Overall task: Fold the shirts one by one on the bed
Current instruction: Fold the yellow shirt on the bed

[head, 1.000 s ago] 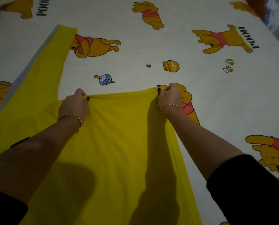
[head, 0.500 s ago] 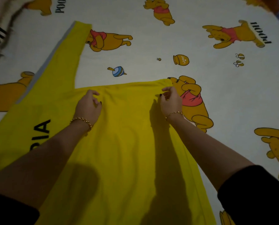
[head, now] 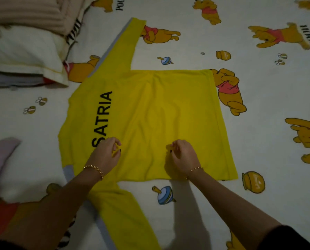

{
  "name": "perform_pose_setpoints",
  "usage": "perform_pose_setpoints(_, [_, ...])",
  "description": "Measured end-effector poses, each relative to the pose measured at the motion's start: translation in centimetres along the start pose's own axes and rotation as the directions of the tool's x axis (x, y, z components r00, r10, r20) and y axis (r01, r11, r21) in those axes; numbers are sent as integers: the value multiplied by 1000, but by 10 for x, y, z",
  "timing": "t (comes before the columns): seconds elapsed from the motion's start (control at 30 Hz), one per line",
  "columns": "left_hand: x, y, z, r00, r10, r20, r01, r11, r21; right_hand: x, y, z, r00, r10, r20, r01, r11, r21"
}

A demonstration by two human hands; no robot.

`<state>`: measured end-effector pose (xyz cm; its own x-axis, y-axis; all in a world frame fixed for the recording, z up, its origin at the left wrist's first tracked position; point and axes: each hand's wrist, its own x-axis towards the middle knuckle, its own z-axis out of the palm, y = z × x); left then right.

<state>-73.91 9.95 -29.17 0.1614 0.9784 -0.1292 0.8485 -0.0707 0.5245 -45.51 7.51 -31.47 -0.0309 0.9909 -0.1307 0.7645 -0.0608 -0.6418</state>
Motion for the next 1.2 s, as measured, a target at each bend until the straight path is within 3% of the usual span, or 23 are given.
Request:
perform_pose_setpoints(0.1, [-50, -21, -8, 998, 40, -43, -37, 996, 81, -37, -8, 16, 995, -42, 88, 57, 983, -176])
perform_pose_setpoints(0.27, [-110, -55, -10, 990, 44, -136, -18, 982, 187, -78, -20, 31, 990, -118, 74, 136, 930, -342])
perform_pose_setpoints(0.37, [-136, -64, -5, 978, -85, -192, 118, 980, 162, -100, -37, 45, 981, -162, 106, 188, 931, -314])
perform_pose_setpoints(0.43, [-152, -66, 3, 933, -304, -195, 317, 947, 42, -112, -50, 58, 978, -156, 141, 188, 948, -256])
perform_pose_setpoints(0.53, [-165, -55, 14, 767, -619, -171, 580, 782, -228, -127, -78, 74, 959, -46, 279, 85, 988, -130])
perform_pose_setpoints(0.63, [-167, -33, 15, 694, -720, -14, 688, 669, -281, -139, -103, 86, 915, 108, 389, -108, 994, -21])
perform_pose_setpoints(0.7, [-170, -23, 11, 628, -779, 1, 678, 546, -491, -145, -110, 91, 868, 213, 449, -294, 949, 117])
perform_pose_setpoints(0.77, [-177, -23, 7, 572, -818, -51, 590, 454, -667, -153, -115, 88, 797, 296, 526, -500, 812, 301])
perform_pose_setpoints(0.83, [-187, -21, 6, 577, -817, -7, 570, 409, -712, -163, -119, 79, 714, 313, 626, -636, 664, 394])
perform_pose_setpoints(0.87, [-194, -22, 9, 594, -802, 70, 581, 367, -726, -170, -119, 75, 674, 301, 674, -664, 646, 377])
perform_pose_setpoints(1.0, [-220, -29, 12, 589, -592, 550, 714, 62, -698, -202, -113, 74, 562, 294, 773, -643, 743, 184])
perform_pose_setpoints(1.1, [-234, -30, 8, 612, -442, 656, 761, 103, -641, -220, -103, 80, 618, 304, 725, -587, 791, 169])
perform_pose_setpoints(1.2, [-253, -34, 2, 590, -349, 728, 804, 182, -566, -240, -98, 80, 614, 310, 726, -688, 660, 300])
